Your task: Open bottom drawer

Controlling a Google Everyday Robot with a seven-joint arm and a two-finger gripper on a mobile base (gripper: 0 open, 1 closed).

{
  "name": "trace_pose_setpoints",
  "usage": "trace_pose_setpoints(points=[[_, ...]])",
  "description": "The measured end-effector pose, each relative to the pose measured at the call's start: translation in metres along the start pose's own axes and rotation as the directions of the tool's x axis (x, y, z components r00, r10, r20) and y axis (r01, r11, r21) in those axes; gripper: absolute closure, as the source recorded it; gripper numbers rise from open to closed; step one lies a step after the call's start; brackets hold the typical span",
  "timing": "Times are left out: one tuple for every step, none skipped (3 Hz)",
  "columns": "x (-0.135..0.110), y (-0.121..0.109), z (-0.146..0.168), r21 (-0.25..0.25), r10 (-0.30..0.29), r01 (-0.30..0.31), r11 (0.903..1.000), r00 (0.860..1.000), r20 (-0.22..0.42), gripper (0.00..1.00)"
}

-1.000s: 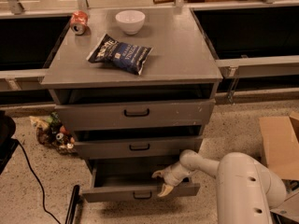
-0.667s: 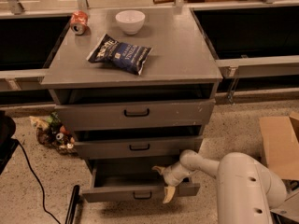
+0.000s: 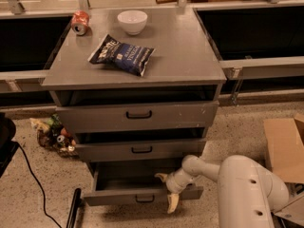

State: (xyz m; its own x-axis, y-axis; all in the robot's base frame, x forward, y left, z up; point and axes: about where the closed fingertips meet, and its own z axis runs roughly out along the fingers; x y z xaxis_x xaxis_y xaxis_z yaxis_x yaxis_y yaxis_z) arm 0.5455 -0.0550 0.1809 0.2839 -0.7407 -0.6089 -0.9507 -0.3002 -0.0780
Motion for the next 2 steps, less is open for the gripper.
trace_pose_setpoints(points=[[0.006, 0.031, 0.01, -0.056, 0.057, -0.056, 0.9969, 0.998, 0.004, 0.19], [0.006, 0.047, 0.011, -0.078, 0.089, -0.088, 0.9931, 0.996, 0.009, 0.42]])
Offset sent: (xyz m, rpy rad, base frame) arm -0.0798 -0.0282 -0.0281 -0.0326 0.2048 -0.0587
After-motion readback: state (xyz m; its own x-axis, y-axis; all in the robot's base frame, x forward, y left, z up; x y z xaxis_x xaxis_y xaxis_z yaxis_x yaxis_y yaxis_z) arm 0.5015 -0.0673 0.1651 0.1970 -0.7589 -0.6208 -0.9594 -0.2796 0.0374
